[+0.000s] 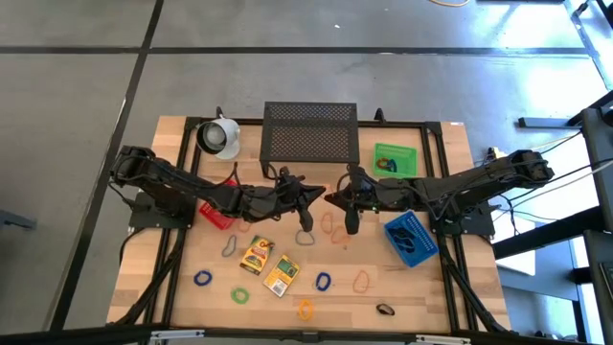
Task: Pick & Place Office Desk Supplies
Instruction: Put the orange rubber band into the blue bin
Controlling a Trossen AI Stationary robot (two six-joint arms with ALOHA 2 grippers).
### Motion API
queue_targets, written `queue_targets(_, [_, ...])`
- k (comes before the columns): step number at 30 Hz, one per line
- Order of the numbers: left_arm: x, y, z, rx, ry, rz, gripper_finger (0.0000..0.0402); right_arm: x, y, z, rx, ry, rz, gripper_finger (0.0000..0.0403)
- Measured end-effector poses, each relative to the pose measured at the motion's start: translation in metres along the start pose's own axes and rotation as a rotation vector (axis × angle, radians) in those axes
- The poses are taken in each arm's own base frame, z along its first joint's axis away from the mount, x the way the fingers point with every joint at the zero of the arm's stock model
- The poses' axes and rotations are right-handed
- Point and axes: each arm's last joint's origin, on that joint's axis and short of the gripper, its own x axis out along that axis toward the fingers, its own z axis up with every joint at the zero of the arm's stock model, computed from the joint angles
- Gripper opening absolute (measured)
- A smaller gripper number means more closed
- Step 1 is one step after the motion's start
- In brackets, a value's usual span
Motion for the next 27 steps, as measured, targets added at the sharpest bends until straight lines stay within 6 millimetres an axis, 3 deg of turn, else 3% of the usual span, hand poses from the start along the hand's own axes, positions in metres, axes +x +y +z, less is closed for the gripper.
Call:
queue_targets(8, [-0.004,-0.006,-0.003,0.01,0.016,-0.023,0.0025,0.0,0.0,0.0,0.043,0.006,0.006,0.0004])
queue_targets(17, [-0.008,-0.005,-0.016,0.0,0.126,0.009,0.0139,-0.006,-0.011,-0.009,0.147,0.182,0.001,0.0002])
queue_targets(21, [-0.011,0.001,-0.029,-0.02,0.239,0.066,0.0169,-0.023,-0.013,-0.014,0.221,0.361,0.059,0.0001])
queue_targets(27, [-0.02,0.012,-0.049,-0.062,0.456,0.15,0.0173,-0.066,-0.014,-0.022,0.3,0.657,0.128,0.0001])
